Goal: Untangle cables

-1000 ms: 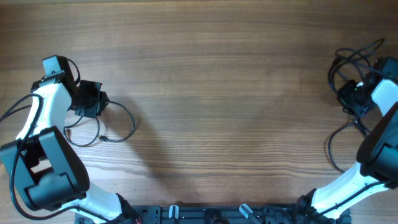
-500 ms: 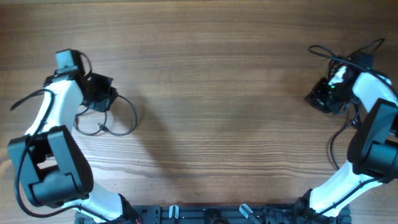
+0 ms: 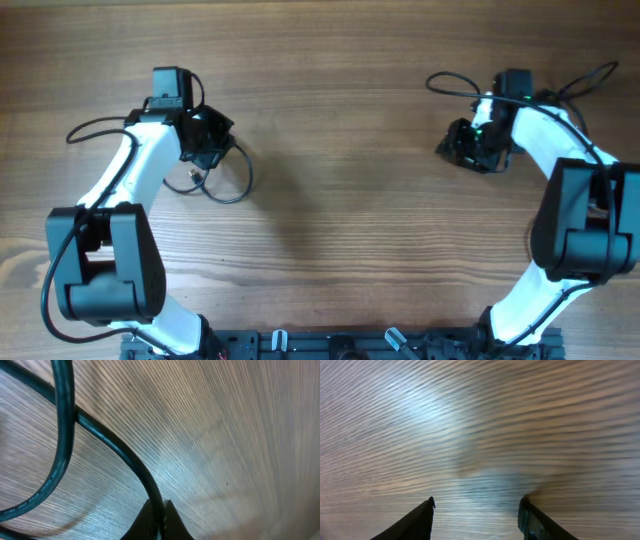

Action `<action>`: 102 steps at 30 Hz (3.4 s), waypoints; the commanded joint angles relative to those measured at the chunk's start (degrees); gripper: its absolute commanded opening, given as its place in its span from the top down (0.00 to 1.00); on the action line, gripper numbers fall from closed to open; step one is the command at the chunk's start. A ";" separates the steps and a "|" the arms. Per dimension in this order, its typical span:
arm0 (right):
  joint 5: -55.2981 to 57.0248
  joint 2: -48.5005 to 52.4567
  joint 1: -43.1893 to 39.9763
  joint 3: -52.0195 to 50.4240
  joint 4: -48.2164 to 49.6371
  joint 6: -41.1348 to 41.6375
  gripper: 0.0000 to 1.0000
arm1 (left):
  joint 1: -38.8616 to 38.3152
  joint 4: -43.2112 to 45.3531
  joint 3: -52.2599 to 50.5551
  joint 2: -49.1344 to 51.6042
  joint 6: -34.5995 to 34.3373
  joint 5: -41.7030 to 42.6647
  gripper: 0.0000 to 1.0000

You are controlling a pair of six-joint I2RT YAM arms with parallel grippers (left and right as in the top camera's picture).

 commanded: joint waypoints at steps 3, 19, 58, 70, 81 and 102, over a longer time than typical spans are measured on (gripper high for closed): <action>-0.15 2.93 5.60 -2.19 1.31 2.80 0.41 | -2.19 -2.64 3.56 0.46 7.87 1.05 0.93; -27.21 2.93 12.96 -2.16 4.00 -11.02 0.32 | -9.86 -3.10 3.72 0.50 7.48 -3.21 0.96; -5.81 2.93 35.19 -2.19 29.03 18.49 0.31 | -10.67 -3.72 0.22 4.24 -0.20 -13.97 0.77; -6.03 2.93 35.15 -2.19 28.17 18.43 0.27 | -10.67 -10.27 -2.21 6.95 3.04 6.05 0.78; -8.68 2.91 31.91 -2.16 26.25 18.47 0.25 | -10.05 -11.13 2.05 -1.60 5.90 10.21 0.95; -14.47 2.93 33.05 -2.19 26.64 22.08 0.24 | -10.16 -6.84 1.55 5.75 4.59 -18.99 0.83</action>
